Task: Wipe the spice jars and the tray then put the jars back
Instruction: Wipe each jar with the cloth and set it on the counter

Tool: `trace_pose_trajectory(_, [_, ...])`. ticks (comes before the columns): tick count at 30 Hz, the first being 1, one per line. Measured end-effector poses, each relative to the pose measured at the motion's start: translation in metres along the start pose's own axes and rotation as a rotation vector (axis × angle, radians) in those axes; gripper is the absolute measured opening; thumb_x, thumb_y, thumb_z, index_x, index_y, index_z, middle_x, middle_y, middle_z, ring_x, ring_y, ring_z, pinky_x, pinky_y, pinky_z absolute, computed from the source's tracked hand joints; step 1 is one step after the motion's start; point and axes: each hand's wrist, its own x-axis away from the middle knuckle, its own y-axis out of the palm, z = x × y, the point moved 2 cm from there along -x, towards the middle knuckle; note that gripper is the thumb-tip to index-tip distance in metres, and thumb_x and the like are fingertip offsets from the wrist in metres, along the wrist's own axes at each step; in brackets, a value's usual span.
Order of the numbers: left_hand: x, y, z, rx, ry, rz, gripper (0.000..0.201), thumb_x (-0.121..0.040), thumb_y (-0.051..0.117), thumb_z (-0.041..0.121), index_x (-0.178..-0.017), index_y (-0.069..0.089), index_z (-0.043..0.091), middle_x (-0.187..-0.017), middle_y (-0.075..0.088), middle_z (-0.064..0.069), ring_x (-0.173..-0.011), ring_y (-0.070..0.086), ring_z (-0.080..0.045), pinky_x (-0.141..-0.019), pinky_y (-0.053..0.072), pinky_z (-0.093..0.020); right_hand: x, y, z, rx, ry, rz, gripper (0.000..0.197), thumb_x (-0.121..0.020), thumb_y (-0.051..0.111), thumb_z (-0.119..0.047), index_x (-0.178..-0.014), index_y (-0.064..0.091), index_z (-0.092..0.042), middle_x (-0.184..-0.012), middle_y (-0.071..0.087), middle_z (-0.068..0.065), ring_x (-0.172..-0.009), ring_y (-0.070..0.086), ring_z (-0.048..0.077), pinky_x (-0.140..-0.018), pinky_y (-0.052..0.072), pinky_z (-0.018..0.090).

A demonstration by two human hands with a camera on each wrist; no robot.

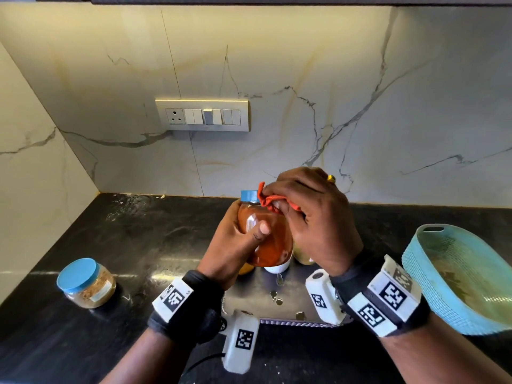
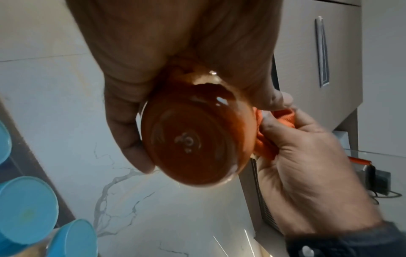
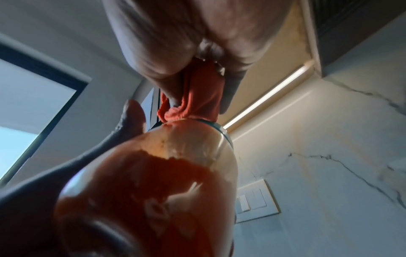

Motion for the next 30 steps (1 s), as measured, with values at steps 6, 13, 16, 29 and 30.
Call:
trace_pose_trajectory(6, [-0.002,-0.003,0.006,0.11,0.02,0.011,0.102,-0.059,0.088,0.068,-0.129,0.057,0.0,-0.125,0.065,-0.027,-0.115,0.064,-0.038,-0.095,0.057,-0.055,0.014,0.004,-0.01,-0.003,-0.032,-0.113,0.023,-0.095,0.053,-0.01,-0.105,0.074,-0.011,-0.105,0.067,0.002,-0.097,0.063,0.021,-0.082,0.055,0.037])
trace_pose_trajectory(13, [-0.003,-0.008,0.011,0.338,-0.107,0.022,0.091,-0.067,0.09,0.056,-0.134,0.06,0.001,-0.118,0.061,-0.027,-0.105,0.059,-0.038,-0.079,0.058,-0.041,0.046,0.008,-0.022,0.025,-0.139,-0.171,0.023,-0.096,0.055,-0.009,-0.102,0.077,-0.014,-0.105,0.069,0.0,-0.099,0.064,0.017,-0.086,0.051,0.024])
trace_pose_trajectory(16, [-0.003,0.0,0.008,0.37,-0.112,-0.019,0.091,-0.075,0.086,0.051,-0.139,0.053,-0.004,-0.132,0.054,-0.04,-0.115,0.055,-0.043,-0.092,0.054,-0.053,0.027,0.007,-0.006,-0.109,-0.004,-0.111,0.019,-0.09,0.063,-0.002,-0.102,0.075,-0.011,-0.105,0.067,0.002,-0.099,0.064,0.019,-0.087,0.053,0.03])
trace_pose_trajectory(29, [-0.01,-0.007,0.019,0.43,-0.149,-0.042,0.087,-0.067,0.089,0.052,-0.133,0.059,0.005,-0.113,0.064,-0.025,-0.094,0.069,-0.032,-0.078,0.06,-0.043,0.04,0.01,-0.009,-0.13,-0.025,-0.091,0.026,-0.083,0.07,0.009,-0.101,0.075,-0.009,-0.104,0.067,0.002,-0.097,0.064,0.018,-0.086,0.052,0.028])
trace_pose_trajectory(30, [-0.009,-0.005,0.017,0.421,-0.156,-0.053,0.086,-0.066,0.089,0.052,-0.132,0.061,0.004,-0.115,0.066,-0.025,-0.097,0.07,-0.032,-0.08,0.06,-0.045,0.034,0.009,-0.003,-0.146,0.009,-0.068,0.025,-0.083,0.07,0.008,-0.101,0.075,-0.009,-0.104,0.067,0.002,-0.098,0.064,0.018,-0.087,0.052,0.027])
